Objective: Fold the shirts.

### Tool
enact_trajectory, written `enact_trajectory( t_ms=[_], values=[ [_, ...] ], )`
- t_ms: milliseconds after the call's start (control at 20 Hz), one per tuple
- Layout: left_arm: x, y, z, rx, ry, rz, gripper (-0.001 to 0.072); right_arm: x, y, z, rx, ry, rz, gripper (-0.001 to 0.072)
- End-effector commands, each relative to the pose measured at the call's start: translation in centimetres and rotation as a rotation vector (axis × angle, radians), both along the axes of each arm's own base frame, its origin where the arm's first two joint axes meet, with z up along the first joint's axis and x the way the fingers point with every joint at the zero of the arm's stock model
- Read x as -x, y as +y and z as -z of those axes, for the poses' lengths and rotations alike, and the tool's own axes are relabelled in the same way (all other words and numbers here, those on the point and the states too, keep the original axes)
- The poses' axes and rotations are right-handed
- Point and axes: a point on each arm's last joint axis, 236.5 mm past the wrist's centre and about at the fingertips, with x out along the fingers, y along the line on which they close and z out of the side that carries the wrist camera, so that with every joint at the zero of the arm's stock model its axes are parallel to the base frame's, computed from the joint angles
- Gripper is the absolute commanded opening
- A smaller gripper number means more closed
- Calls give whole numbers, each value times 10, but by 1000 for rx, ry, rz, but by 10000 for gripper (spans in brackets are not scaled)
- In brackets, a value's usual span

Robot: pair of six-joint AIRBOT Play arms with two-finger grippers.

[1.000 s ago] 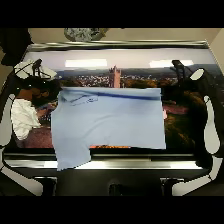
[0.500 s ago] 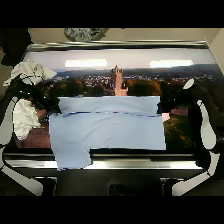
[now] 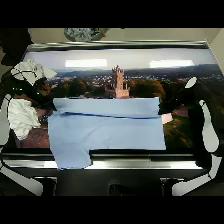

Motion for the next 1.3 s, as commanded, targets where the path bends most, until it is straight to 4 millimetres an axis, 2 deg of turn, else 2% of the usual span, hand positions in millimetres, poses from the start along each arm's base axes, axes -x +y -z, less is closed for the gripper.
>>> enact_trajectory(
  t_ms=[0, 50, 100, 150, 200, 250, 350, 400, 500, 600, 650, 750, 900, 1250],
  values=[
    [15, -5, 9, 22, 72, -30, 259, 8, 10, 7, -40, 41, 49, 282],
    [17, -4, 5, 18, 84, -48, 436, 4, 10, 0, -40, 20, 48, 379],
    [20, -3, 0, 20, 90, -46, 434, -2, 7, -10, -26, -12, 43, 433],
    [25, 1, -6, 16, 94, -44, 396, -5, 1, -25, -12, -43, 30, 481],
    [30, 6, -15, 9, 98, -47, 396, -3, -6, -40, -2, -64, 30, 497],
    [36, 10, -24, 5, 91, -56, 396, 6, -14, -53, -2, -61, 21, 498],
    [54, 13, -32, 1, 61, -82, 408, 38, -38, -64, 12, 23, 26, 498],
    [70, 12, -28, 0, 55, -104, 409, 54, -49, -63, 29, 64, 27, 498],
    [120, 2, -4, 7, 86, -144, 410, 77, -61, -56, 60, 109, 46, 495],
    [178, -9, 25, 24, 141, -171, 429, 89, -57, -48, 60, 110, 42, 494],
    [200, -12, 34, 34, 153, -175, 478, 93, -54, -44, 51, 111, 45, 494],
    [227, -14, 42, 48, 154, -157, 478, 103, -49, -38, 34, 137, 38, 494],
    [238, -11, 48, 36, 153, -173, 478, 110, -46, -32, 25, 159, 30, 494],
    [253, -28, 78, 18, 163, -157, 475, 116, -44, -29, 20, 173, 27, 495]
  ],
)
